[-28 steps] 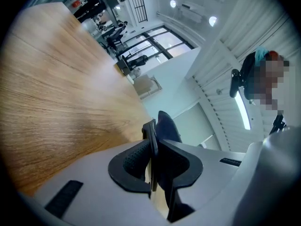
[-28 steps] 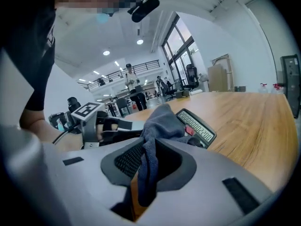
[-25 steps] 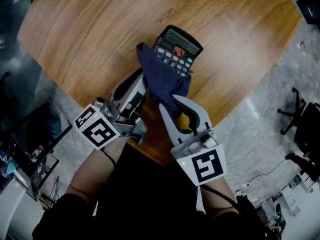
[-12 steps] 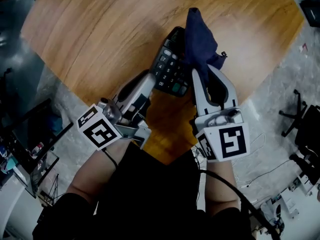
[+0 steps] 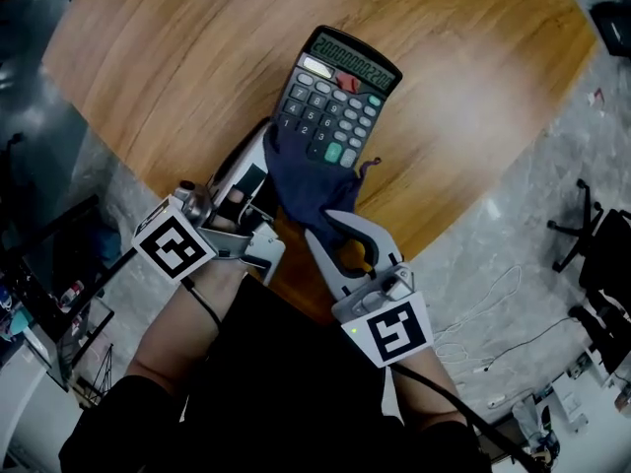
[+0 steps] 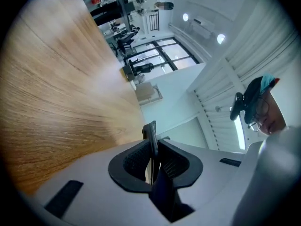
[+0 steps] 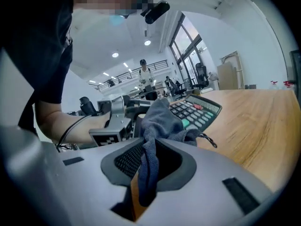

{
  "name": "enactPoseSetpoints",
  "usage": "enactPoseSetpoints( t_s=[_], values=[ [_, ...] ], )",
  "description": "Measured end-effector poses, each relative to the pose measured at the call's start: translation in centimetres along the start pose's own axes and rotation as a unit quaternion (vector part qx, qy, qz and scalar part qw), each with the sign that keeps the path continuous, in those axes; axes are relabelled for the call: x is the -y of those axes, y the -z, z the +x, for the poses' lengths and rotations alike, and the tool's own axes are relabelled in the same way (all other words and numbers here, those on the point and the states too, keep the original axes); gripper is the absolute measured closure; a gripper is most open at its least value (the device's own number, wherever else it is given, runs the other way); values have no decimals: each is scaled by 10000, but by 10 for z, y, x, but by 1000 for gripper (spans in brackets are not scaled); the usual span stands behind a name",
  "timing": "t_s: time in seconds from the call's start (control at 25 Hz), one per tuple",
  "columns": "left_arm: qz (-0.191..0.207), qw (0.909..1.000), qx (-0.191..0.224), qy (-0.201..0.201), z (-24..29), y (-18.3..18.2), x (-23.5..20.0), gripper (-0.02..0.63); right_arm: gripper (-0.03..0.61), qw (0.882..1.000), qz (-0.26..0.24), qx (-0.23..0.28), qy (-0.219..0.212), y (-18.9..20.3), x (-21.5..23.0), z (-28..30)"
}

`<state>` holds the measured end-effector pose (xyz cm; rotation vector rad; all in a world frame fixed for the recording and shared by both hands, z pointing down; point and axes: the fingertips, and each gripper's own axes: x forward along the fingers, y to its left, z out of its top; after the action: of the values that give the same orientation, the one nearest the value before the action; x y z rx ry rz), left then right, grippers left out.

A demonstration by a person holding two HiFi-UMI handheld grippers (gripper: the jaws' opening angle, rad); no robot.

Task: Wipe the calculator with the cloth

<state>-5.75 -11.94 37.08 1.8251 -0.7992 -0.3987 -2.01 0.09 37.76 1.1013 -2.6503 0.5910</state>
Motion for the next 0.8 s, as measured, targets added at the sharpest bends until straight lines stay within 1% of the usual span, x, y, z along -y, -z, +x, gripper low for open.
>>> enactPoseSetpoints(
  t_s=[0.08, 0.16, 0.24, 0.32, 0.44, 0.56, 0.64, 0.72, 0.8],
  values=[
    [-247, 9995, 26, 172, -1, 5, 10, 548, 506, 9998, 63, -161, 81, 19, 4, -7],
    [-598, 9976, -14, 348, 1, 10, 18, 548, 506, 9991, 242, -144, 313, 25, 18, -8],
    [-907, 9948, -88, 458, 4, 8, 21, 548, 506, 9975, 376, -8, 591, 18, 37, 0],
    [-1121, 9922, -173, 521, 3, 8, 24, 548, 506, 9951, 436, 205, 860, 5, 54, 7],
    [-1316, 9892, -282, 573, 0, 15, 24, 548, 506, 9882, 415, 684, 1306, -14, 85, 6],
    [-1542, 9853, -341, 648, -2, 21, 27, 548, 506, 9789, 334, 827, 1837, -21, 121, -7],
    [-1626, 9834, -358, 722, -2, 22, 32, 548, 506, 9729, 269, 918, 2103, -26, 141, -17],
    [-1621, 9831, -338, 782, -1, 20, 35, 548, 506, 9705, 134, 987, 2193, -32, 150, -20],
    [-1622, 9830, -280, 811, -1, 17, 35, 548, 506, 9726, -25, 1020, 2087, -34, 145, -18]
  ],
)
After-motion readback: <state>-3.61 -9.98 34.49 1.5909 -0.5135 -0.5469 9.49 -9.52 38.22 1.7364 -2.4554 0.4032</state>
